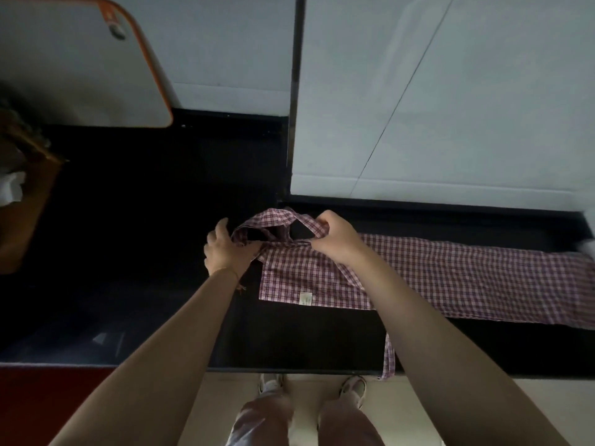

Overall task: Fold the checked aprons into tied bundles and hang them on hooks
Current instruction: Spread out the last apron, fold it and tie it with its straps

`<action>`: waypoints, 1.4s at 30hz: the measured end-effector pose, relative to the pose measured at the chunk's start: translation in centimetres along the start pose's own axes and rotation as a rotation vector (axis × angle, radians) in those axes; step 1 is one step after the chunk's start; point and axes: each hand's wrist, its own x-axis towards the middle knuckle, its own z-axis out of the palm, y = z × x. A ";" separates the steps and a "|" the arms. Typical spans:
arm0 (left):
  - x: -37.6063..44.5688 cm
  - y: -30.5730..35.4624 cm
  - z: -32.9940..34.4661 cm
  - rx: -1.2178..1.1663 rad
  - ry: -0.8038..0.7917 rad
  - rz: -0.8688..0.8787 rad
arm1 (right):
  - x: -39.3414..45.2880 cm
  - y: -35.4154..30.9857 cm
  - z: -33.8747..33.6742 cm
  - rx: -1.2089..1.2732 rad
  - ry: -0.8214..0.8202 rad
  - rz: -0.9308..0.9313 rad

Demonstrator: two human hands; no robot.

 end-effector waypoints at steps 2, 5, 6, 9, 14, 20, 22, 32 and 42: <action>0.7 0.5 -0.1 -0.093 -0.162 -0.018 | -0.5 -0.5 0.1 -0.030 -0.024 -0.005; 1.1 0.9 -0.2 -0.191 -0.311 -0.073 | -0.6 -1.2 0.5 -0.084 -0.097 0.047; 1.1 0.9 -0.3 -0.154 -0.386 -0.080 | -0.5 -1.4 0.7 -0.141 -0.142 0.088; 0.6 0.5 -0.9 0.101 -0.611 -0.081 | -0.3 -1.6 1.4 -0.352 -0.283 0.228; -1.0 0.4 -1.5 0.318 -0.715 0.045 | -0.5 -1.2 2.3 -0.298 -0.274 0.176; -1.7 0.4 -1.8 0.060 -0.323 0.104 | -2.0 -2.1 2.3 0.111 0.040 0.015; -1.9 0.7 -2.0 -0.060 -0.113 0.128 | -2.6 -2.2 1.7 0.175 0.011 0.002; -2.0 2.1 -2.6 -0.737 0.187 -0.030 | -5.0 -2.6 1.9 -0.044 -0.395 -0.019; -1.5 -1.6 -1.5 -0.868 -0.256 -0.514 | -3.9 -2.1 5.7 0.094 -0.225 0.009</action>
